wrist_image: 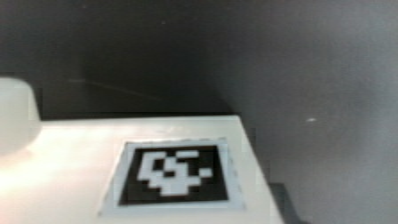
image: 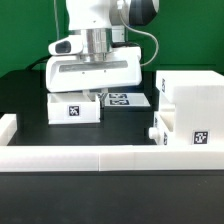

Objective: Assemble drawer

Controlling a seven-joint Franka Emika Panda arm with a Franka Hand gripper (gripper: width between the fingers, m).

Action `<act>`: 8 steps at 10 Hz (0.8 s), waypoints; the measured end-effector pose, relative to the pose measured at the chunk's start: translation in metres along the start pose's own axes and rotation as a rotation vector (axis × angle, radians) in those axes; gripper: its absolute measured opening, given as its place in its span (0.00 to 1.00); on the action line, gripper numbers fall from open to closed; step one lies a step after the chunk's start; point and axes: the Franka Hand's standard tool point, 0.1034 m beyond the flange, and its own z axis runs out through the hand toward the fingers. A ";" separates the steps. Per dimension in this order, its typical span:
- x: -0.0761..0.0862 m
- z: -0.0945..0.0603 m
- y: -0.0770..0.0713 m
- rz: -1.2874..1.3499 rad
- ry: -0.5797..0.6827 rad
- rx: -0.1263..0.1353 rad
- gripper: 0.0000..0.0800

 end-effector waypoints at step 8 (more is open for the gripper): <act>0.042 -0.022 -0.018 -0.114 -0.043 0.054 0.06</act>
Offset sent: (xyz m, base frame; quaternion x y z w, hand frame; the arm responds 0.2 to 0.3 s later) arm 0.0094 0.0164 0.0040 0.0199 -0.0061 -0.0436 0.9988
